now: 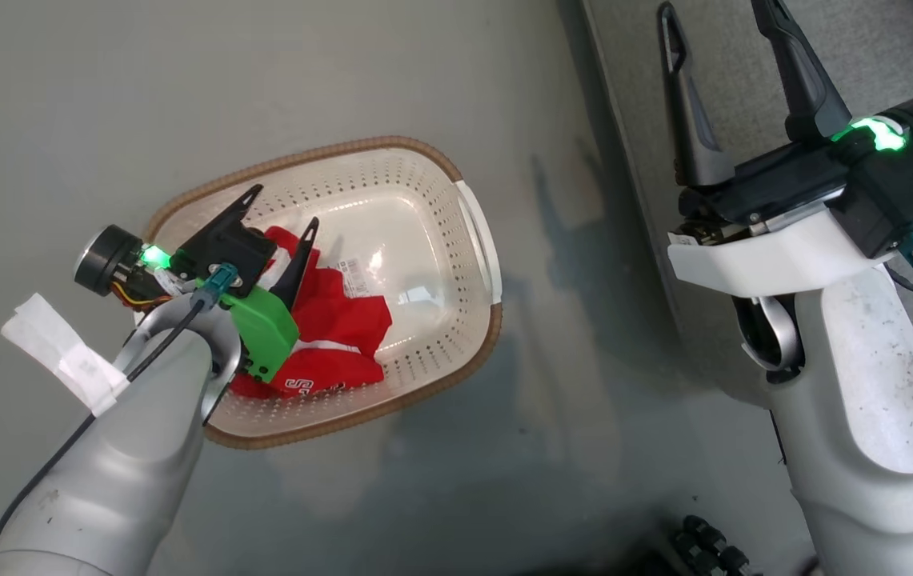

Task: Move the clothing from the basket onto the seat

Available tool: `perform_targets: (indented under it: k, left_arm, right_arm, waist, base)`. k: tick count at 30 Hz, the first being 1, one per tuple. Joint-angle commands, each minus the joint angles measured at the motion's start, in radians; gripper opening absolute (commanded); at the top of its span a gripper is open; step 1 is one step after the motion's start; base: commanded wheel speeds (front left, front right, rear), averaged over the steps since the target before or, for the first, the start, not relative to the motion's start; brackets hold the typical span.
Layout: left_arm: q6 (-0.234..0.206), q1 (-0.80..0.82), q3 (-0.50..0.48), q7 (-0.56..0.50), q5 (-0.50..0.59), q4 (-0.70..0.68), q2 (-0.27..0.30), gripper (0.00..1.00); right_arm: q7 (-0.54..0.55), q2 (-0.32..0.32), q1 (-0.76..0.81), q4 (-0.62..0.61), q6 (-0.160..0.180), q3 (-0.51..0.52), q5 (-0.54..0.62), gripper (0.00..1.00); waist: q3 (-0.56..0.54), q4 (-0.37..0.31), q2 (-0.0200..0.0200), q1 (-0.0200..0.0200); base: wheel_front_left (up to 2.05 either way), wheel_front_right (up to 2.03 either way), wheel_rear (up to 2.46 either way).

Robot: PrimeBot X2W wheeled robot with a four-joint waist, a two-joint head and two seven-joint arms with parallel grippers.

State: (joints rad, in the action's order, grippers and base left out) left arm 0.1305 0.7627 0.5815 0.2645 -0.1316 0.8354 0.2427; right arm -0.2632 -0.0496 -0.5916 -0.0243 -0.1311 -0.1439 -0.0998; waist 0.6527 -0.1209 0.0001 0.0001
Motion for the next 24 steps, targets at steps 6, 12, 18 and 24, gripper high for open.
perform_targets:
  k: [6,12,18,24]
  left_arm:
    - [0.000,0.090,0.074,-0.001,-0.006,0.164,0.021,1.00]
    - [0.000,0.151,0.155,-0.028,-0.006,0.307,0.010,1.00]
    - [0.000,0.220,0.224,-0.099,0.021,0.399,0.020,1.00]
    - [-0.007,0.268,0.270,-0.177,0.054,0.434,0.031,1.00]
  right_arm:
    - [-0.002,-0.002,-0.043,-0.019,0.001,-0.019,-0.018,1.00]
    - [-0.002,-0.002,-0.057,-0.032,0.001,-0.031,-0.035,1.00]
    - [-0.002,-0.002,-0.064,-0.048,0.001,-0.030,-0.036,1.00]
    - [-0.002,-0.002,-0.079,-0.067,0.001,-0.031,-0.029,1.00]
  waist:
    - [0.145,-0.053,-0.0001,-0.0001]
    - [0.187,-0.068,-0.0001,-0.0001]
    - [0.240,-0.074,-0.0001,-0.0001]
    - [0.287,-0.075,-0.0001,-0.0001]
  base:
    - [0.00,0.00,0.00]
    - [0.00,0.00,0.00]
    - [0.00,0.00,0.00]
    - [0.00,0.00,0.00]
